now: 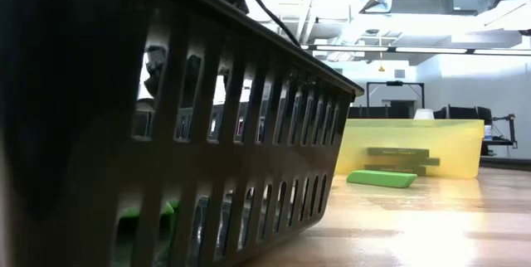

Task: Pick & Place School Supplies
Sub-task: Put the green eraser into the bottom black bin

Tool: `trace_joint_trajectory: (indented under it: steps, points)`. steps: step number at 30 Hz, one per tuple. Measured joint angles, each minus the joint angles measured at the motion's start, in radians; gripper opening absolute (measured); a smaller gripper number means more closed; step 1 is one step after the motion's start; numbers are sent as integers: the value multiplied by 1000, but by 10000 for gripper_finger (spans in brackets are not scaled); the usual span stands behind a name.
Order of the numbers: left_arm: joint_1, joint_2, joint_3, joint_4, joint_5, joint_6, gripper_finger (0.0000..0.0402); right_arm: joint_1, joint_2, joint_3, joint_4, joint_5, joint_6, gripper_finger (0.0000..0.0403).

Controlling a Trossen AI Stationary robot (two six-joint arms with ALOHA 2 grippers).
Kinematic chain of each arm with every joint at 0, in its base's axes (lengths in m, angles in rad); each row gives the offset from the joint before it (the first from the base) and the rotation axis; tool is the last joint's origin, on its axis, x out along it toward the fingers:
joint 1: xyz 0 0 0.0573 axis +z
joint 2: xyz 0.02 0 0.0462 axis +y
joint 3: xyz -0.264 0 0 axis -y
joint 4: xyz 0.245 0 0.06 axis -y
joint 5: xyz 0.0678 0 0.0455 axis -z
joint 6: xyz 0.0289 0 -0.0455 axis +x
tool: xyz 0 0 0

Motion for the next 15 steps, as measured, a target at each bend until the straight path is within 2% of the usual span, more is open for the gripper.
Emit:
trace_joint_trajectory:
  steps: [4, 7, 11, 15]
  points:
    - [19, 23, 2, 1, 2, 41, 192, 8, 0, 0, -1, 1, 11, 128]
    - [35, 29, 3, 3, 25, 79, 219, 15, 0, 0, 0, 2, 12, 128]
    - [50, 14, 2, 2, 22, 88, 227, 26, 0, 0, 0, 9, 15, 128]
    - [55, -32, 1, 0, 7, 93, 214, 33, 0, 0, 1, 11, 14, 128]
